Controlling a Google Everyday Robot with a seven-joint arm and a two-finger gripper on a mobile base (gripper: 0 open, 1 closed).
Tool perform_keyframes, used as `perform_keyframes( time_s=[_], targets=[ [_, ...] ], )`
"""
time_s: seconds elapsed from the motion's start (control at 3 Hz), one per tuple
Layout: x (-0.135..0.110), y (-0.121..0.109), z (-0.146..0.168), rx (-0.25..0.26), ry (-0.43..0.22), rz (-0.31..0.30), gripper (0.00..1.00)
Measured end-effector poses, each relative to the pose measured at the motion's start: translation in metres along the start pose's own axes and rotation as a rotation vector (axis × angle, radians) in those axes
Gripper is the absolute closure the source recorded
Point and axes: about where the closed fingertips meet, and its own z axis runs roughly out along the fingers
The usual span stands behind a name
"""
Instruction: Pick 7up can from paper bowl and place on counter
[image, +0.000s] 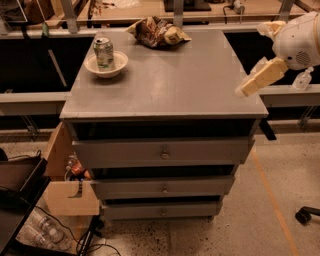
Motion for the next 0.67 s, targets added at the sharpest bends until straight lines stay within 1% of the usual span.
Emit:
perform_keyframes(
  time_s=[0.33, 0.67],
  targets=[
    [-0.0075, -0.0005, 0.0105, -0.019, -0.074, 0.030, 0.00],
    [-0.0072, -0.0003, 0.0101, -0.018, -0.068, 0.027, 0.00]
  ],
)
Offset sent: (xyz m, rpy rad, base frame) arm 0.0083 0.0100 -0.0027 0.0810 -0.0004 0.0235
